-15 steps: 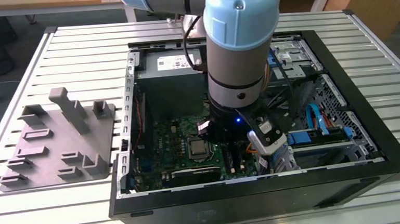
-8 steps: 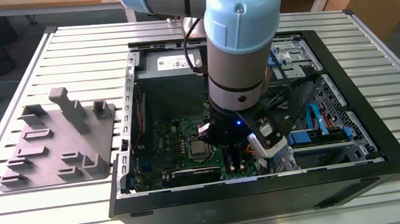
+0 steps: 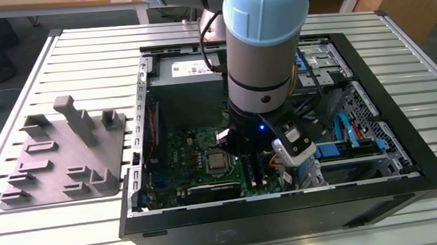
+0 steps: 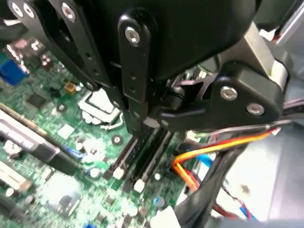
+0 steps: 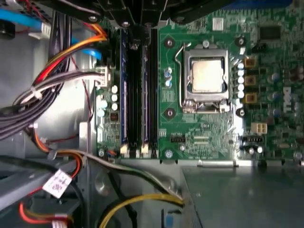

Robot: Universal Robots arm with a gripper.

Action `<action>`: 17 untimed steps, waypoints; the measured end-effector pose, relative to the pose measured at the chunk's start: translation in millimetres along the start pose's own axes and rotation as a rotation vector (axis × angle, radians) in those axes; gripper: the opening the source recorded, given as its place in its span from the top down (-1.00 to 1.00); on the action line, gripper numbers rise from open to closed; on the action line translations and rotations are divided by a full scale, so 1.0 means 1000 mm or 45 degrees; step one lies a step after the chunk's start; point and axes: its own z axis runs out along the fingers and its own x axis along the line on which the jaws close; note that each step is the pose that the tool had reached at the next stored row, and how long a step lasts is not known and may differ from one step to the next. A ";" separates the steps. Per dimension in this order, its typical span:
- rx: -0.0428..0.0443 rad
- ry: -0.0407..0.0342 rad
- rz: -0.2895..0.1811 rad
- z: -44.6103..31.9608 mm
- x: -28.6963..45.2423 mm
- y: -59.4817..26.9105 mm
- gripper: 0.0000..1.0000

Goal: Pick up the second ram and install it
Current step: 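Press down the second ram until it locks into place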

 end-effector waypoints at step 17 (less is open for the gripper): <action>-0.001 -0.0011 0.000 -0.0217 -0.0011 0.0220 0.80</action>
